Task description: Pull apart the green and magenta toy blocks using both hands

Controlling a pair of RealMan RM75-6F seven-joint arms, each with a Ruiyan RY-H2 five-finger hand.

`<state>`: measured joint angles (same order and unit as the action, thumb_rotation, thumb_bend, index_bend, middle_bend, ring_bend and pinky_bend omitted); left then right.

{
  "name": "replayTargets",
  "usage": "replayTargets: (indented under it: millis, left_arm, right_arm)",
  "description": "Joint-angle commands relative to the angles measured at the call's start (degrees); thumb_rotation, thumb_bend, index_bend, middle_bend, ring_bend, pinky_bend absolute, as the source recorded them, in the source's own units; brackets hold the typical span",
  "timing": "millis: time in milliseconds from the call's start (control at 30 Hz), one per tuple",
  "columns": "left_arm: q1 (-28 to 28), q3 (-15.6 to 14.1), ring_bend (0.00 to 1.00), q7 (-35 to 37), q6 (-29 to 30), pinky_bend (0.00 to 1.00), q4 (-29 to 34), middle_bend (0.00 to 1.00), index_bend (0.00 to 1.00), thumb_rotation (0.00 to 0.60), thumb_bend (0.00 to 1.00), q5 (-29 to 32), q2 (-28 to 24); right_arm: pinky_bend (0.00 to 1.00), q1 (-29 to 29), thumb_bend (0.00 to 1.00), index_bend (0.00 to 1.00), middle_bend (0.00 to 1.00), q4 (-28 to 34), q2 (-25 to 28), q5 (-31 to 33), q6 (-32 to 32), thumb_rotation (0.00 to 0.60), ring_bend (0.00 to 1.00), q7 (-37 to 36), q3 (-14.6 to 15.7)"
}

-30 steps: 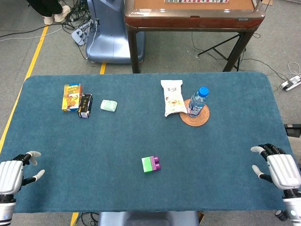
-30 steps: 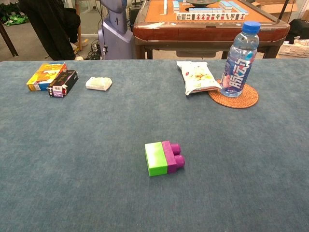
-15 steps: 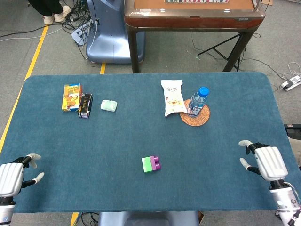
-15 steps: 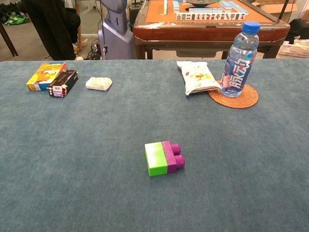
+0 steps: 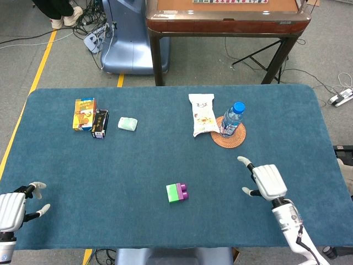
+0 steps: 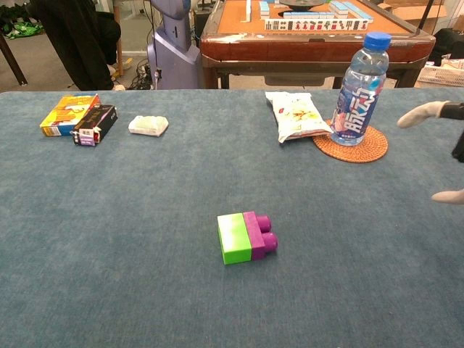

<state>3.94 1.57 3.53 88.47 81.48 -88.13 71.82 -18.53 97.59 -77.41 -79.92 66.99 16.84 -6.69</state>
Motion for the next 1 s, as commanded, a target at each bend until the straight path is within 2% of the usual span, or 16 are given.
replayTargets:
  millis: [33,467,1000]
  left_arm:
    - [0.1,0.0,0.54,0.0,0.0,0.73,0.0,0.56,0.48,0.6,0.05,-0.2,-0.1]
    - [0.1,-0.5,0.54,-1.0,-0.5,0.73,0.5,0.56,0.48,0.6,0.05,-0.6,-0.2]
    - [-0.5,-0.5,0.54,-0.1,-0.1,0.73,0.1,0.56,0.48,0.6,0.05,-0.2,0.0]
  right_arm:
    - [1.0,-2.6,0.0,0.18,1.0,-1.1,-3.9,2.9,-3.0,0.6,1.0,2.3,-0.8]
    - [1.0,-8.7,0.0,0.18,1.0,-6.4,-14.1,4.0,-8.2,0.6,1.0,0.0,-1.1]
    - [1.0,-12.3,0.0,0.18,1.0,-9.2,-20.2,4.8,-10.1,0.6,1.0,0.2,-0.4]
